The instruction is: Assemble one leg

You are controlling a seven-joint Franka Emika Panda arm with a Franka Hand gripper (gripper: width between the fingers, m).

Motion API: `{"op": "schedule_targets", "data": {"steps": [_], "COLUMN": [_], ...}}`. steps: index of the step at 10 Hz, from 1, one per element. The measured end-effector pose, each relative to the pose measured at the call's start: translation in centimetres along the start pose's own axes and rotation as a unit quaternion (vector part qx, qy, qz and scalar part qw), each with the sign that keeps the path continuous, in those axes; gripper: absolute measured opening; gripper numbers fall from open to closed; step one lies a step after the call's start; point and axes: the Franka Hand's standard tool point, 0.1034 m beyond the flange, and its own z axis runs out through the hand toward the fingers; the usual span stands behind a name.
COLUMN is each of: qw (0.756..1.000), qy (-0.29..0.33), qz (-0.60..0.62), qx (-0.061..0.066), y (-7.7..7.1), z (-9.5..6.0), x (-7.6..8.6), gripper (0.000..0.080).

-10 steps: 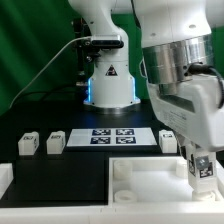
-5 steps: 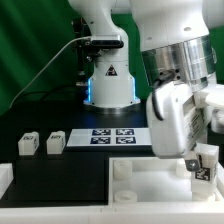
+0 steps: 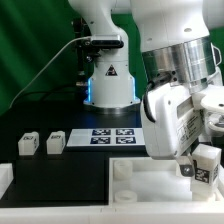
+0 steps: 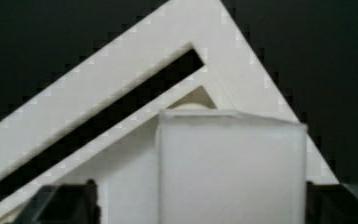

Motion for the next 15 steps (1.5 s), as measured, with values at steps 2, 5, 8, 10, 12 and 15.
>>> {"op": "schedule_targets", "data": {"steps": [2,5,8,10,12,15], "qw": [0.999,0.967,0.92,0.867,0.799,0.797], "qy": [0.004,0.018,0.017,0.033,0.042,0.041], "qz": [-0.047,-0.25,-0.39,-0.494,-0.597,-0.599], "qx": [-0.023,-0.036,-0.039,-0.055,-0.062,-0.062], "y": [0.8,0.8,0.7,0.4,0.3,0.2], "z": [0.2,-0.2,-0.2,-0.3,-0.1,-0.2], "x": [-0.1,-0.5,-0.2,-0.8,-1.3,-1.2], "gripper": [0.0639,0.0649,0.0649,0.0649,0.0649,0.0544]}}
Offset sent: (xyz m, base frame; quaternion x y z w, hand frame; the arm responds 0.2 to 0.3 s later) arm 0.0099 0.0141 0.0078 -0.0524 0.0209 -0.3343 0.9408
